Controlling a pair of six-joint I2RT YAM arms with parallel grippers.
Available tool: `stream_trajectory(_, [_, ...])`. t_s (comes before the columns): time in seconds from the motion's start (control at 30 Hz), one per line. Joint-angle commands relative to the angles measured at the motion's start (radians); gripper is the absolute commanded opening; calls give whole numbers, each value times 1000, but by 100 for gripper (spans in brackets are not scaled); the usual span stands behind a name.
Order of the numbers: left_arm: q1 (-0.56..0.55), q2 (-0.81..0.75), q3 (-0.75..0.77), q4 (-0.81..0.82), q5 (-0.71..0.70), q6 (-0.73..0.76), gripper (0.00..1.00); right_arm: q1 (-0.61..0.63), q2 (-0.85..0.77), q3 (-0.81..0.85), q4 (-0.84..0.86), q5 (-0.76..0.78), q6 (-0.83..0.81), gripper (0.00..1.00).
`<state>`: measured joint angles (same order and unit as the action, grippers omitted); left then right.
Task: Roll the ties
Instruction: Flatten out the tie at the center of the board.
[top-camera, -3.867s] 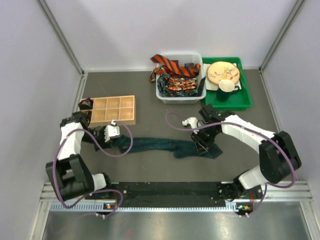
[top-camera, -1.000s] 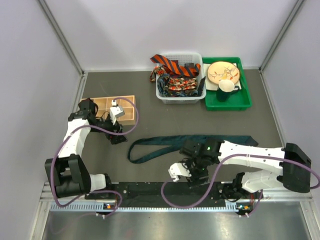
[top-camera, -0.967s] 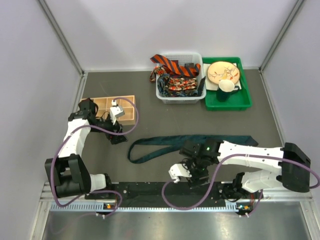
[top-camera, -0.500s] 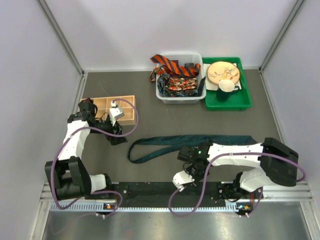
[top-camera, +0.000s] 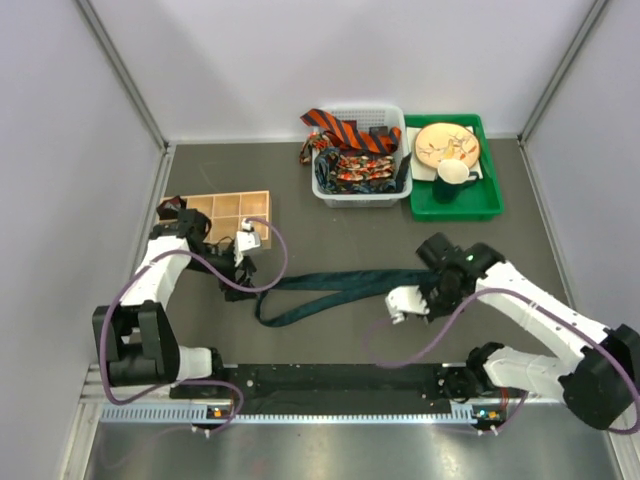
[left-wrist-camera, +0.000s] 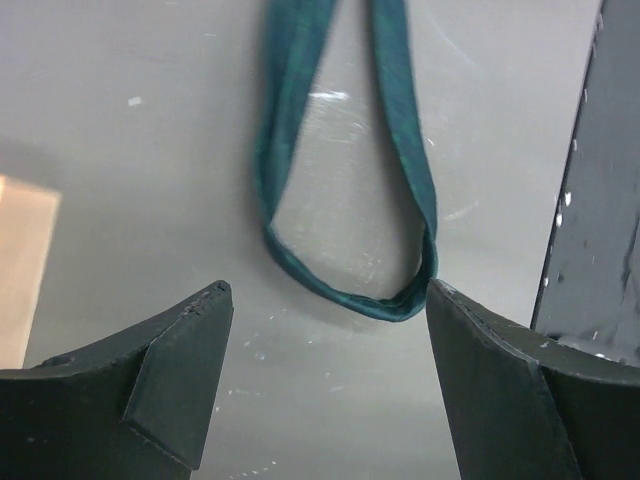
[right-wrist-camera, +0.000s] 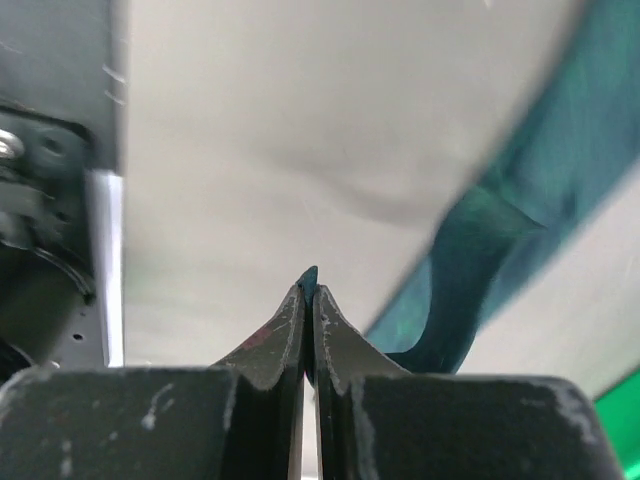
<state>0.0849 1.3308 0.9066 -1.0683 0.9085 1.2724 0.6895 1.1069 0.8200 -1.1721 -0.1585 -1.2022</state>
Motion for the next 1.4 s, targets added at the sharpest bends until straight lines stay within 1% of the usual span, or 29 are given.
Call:
stream_trajectory(0.0, [-80, -15, -18, 5, -52, 85, 82, -285, 1, 27, -16, -27, -158, 0])
stream_trajectory(0.03, [-80, -15, -20, 13, -62, 84, 82, -326, 22, 27, -5, -29, -195, 0])
stream_trajectory(0.07, [-129, -13, -18, 19, -75, 82, 81, -362, 37, 30, 3, -18, -210, 0])
stream_trajectory(0.1, [-142, -9, -15, 21, -82, 84, 81, -431, 48, 31, 12, -10, -227, 3])
stream_trajectory(0.13, [-157, 5, -9, 19, -86, 84, 81, -461, 57, 34, 23, -3, -244, 11])
stream_trajectory(0.2, [-195, 21, 6, 15, -97, 82, 81, -536, 85, 53, 29, 7, -273, 20])
stream_trajectory(0.23, [-209, 36, 9, 11, -100, 82, 80, -595, 93, 60, 41, 10, -284, 29])
stream_trajectory(0.27, [-238, 44, 14, 11, -108, 82, 80, -623, 111, 86, 42, 11, -284, 46])
stream_trajectory(0.3, [-253, 48, 15, 13, -114, 73, 80, -643, 122, 102, 40, 11, -281, 51])
stream_trajectory(0.33, [-290, 57, 12, 31, -121, 58, 79, -684, 128, 114, 45, 16, -275, 54])
stream_trajectory(0.37, [-310, 59, 9, 43, -131, 33, 79, -694, 146, 142, 34, 17, -270, 55])
stream_trajectory(0.47, [-367, 77, 3, 74, -161, -33, 79, -795, 171, 175, 9, 30, -249, 56])
stream_trajectory(0.57, [-419, 90, -3, 106, -177, -90, 79, -869, 244, 237, -52, 10, -139, 55])
stream_trajectory(0.6, [-436, 93, -6, 107, -178, -96, 79, -881, 298, 254, -73, 2, -55, 54])
stream_trajectory(0.63, [-476, 91, -9, 117, -193, -110, 78, -893, 321, 271, -89, -27, -9, 53])
stream_trajectory(0.67, [-502, 90, -26, 134, -206, -129, 78, -910, 343, 298, -128, -48, 34, 49])
stream_trajectory(0.7, [-529, 85, -37, 171, -226, -172, 78, -916, 366, 307, -142, -68, 103, 47])
stream_trajectory(0.73, [-578, 81, -64, 200, -264, -198, 77, -920, 387, 311, -146, -100, 134, 45])
stream_trajectory(0.8, [-614, 88, -90, 263, -307, -249, 76, -920, 387, 277, -106, -105, 208, 45])
stream_trajectory(0.93, [-675, 140, -110, 294, -405, -275, 69, -920, 390, 199, -9, -61, 292, 45])
stream_trajectory(1.03, [-682, 197, -77, 275, -451, -272, 54, -920, 419, 195, 34, -41, 351, 45])
stream_trajectory(1.07, [-682, 211, -63, 268, -462, -275, 39, -920, 436, 199, 49, -26, 369, 45])
stream_trajectory(1.1, [-682, 238, -45, 255, -462, -284, 31, -920, 450, 203, 57, -13, 398, 45])
stream_trajectory(1.13, [-680, 258, 25, 202, -473, -309, 23, -920, 462, 214, 86, 25, 415, 44])
stream_trajectory(1.17, [-669, 280, 67, 171, -442, -342, 13, -920, 490, 222, 101, 46, 440, 43])
stream_trajectory(1.2, [-642, 327, 112, 125, -421, -346, 0, -920, 502, 232, 103, 57, 466, 43])
stream_trajectory(1.23, [-627, 346, 191, 87, -395, -347, 0, -920, 516, 263, 95, 62, 477, 42])
stream_trajectory(1.3, [-588, 381, 276, 10, -370, -343, 0, -920, 536, 292, 83, 60, 500, 43])
stream_trajectory(1.37, [-562, 393, 313, -42, -373, -300, 0, -920, 539, 326, 63, 48, 501, 43])
